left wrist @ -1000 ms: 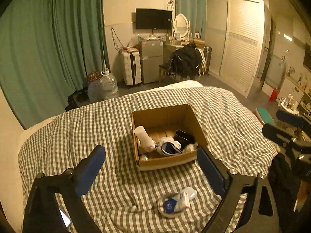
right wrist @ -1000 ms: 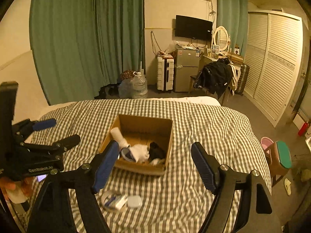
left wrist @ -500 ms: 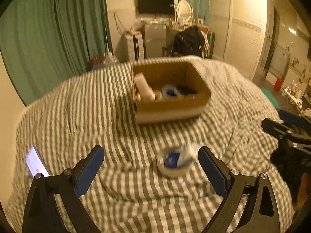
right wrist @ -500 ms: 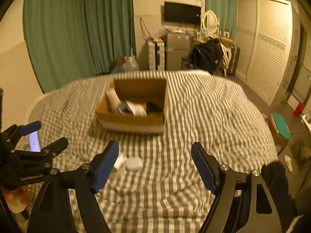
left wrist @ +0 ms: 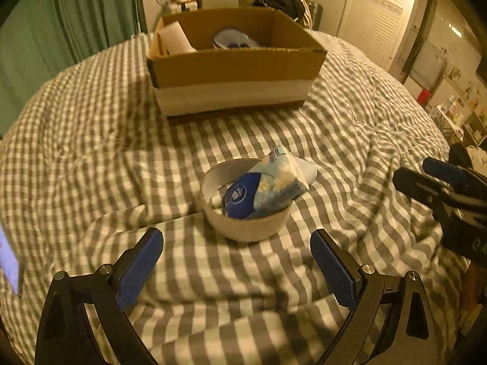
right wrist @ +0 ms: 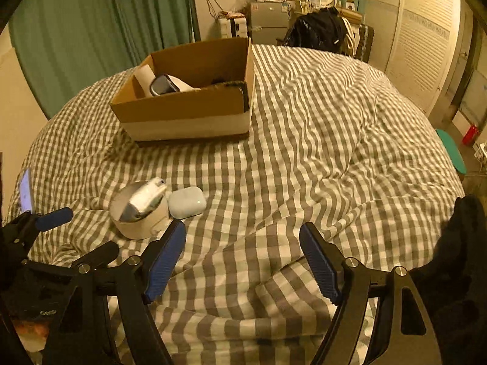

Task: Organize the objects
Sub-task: 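Grasp the tape roll rim with the left tool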

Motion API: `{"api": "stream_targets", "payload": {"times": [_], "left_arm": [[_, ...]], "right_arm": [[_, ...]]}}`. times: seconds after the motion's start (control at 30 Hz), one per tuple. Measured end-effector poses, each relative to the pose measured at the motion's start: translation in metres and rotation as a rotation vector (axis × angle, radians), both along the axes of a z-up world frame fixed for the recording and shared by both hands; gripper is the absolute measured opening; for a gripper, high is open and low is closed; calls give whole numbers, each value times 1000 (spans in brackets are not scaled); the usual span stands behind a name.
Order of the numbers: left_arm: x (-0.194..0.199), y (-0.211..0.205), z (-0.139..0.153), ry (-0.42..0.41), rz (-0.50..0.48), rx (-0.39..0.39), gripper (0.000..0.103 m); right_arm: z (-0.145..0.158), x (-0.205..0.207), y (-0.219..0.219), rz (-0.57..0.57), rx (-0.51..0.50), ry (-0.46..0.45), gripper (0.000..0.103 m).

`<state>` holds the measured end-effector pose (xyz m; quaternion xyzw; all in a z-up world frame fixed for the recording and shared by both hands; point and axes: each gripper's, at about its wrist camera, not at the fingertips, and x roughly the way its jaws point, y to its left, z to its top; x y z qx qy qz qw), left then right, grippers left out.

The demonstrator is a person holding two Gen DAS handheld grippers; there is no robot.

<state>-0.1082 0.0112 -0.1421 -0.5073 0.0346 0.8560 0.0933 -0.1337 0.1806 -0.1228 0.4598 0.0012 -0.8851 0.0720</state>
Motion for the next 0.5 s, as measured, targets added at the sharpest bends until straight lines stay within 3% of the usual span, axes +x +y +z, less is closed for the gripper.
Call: {"api": "stream_targets", "payload": {"times": [0.27,0.4,0.47,0.5], "left_arm": [[-34,10,-34,-115,-20,-5,100],[-48,1,-40,-133,-1,78,97],[-50,-1,-41,-139,-20,123,86],[-50,-2,-40,-137,-22,125,86]], "right_arm": [[-17,-29,-5,19,3,-56,77],[-32,-41,-12,36,7,-92,77],[-39,-46,-14,43,10,-113,77],[-41,-48,-15,44,11,-121,77]]}}
